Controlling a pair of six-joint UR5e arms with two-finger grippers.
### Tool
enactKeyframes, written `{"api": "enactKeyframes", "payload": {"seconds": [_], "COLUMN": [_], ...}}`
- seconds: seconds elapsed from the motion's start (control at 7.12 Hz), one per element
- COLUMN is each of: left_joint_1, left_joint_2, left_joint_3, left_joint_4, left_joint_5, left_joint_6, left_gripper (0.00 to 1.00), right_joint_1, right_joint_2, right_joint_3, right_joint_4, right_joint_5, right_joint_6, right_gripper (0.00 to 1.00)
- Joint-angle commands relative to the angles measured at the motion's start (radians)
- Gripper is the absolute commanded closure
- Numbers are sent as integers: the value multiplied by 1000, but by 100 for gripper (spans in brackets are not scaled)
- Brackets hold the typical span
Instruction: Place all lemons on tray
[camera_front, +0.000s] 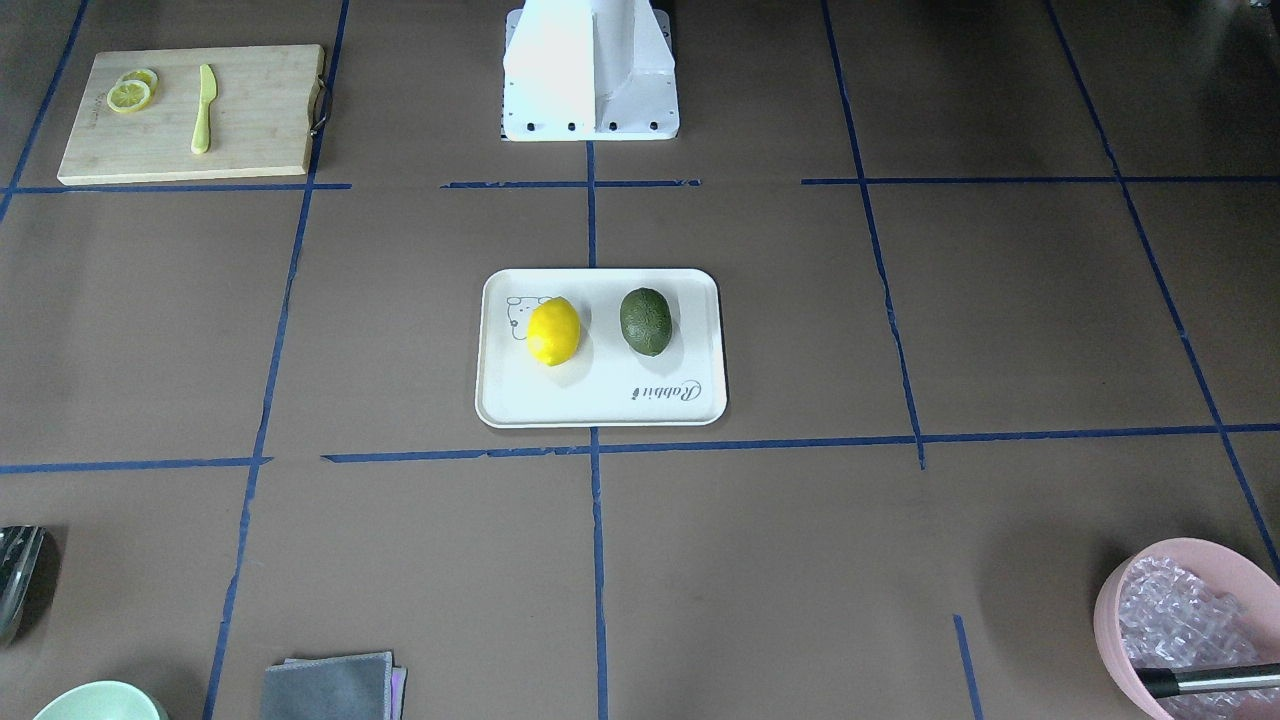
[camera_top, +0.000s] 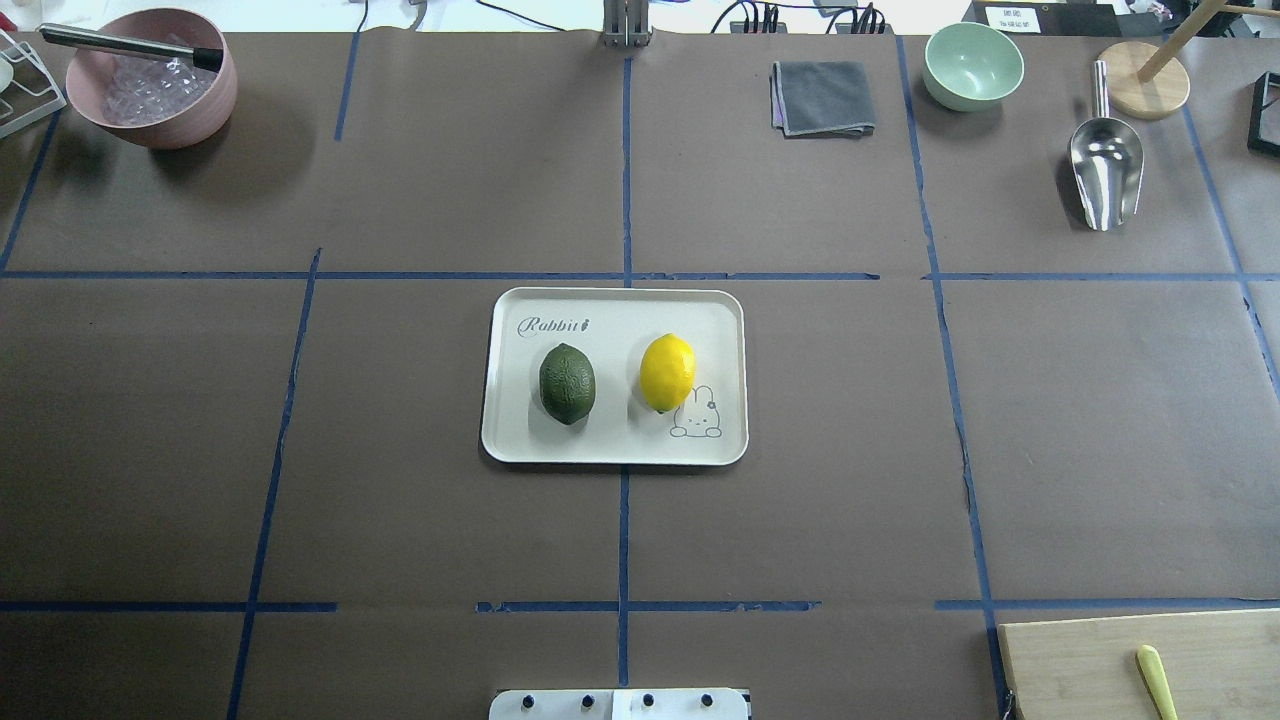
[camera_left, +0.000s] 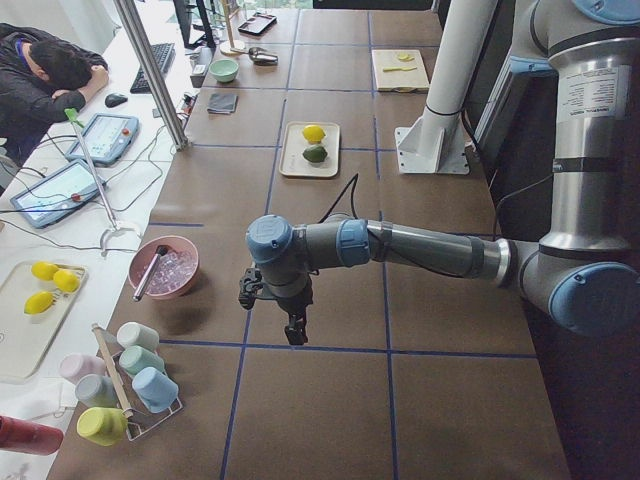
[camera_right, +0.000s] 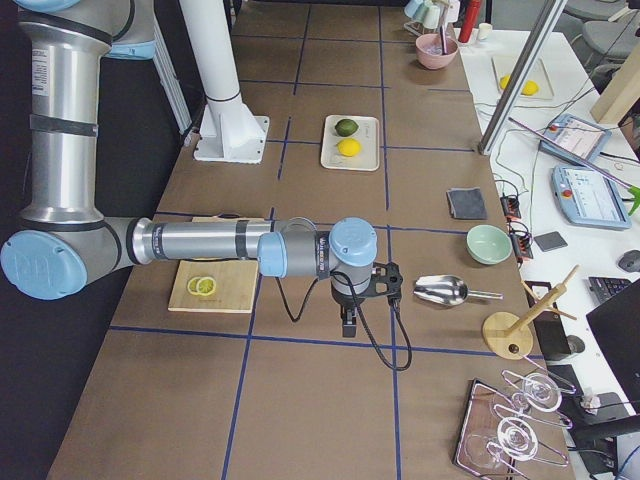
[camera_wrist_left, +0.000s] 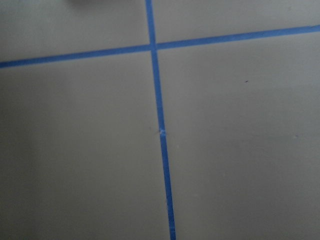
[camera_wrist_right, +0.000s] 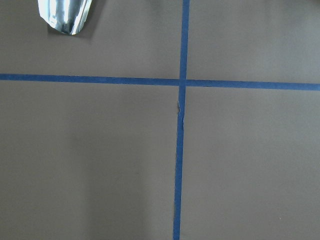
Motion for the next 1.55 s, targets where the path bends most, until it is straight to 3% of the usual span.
{"api": "enactKeyframes", "payload": {"seconds": [0.0, 0.56, 1.4], "left_joint_1": [-7, -8, -39], "left_joint_2": [-15, -13, -15], "left_joint_3": [47, 157, 150], "left_joint_4": [-16, -192, -206], "left_joint_5": [-19, -62, -54], "left_joint_6": [41, 43, 40], "left_gripper": [0, 0, 0], "right_joint_1": [0, 0, 0], "right_joint_2": [-2, -5, -2], "right_joint_3": [-10, -7, -4], "right_joint_4": [1, 29, 32], "right_joint_5": [21, 17, 12], "right_joint_6": [0, 2, 0], "right_gripper": [0, 0, 0]}}
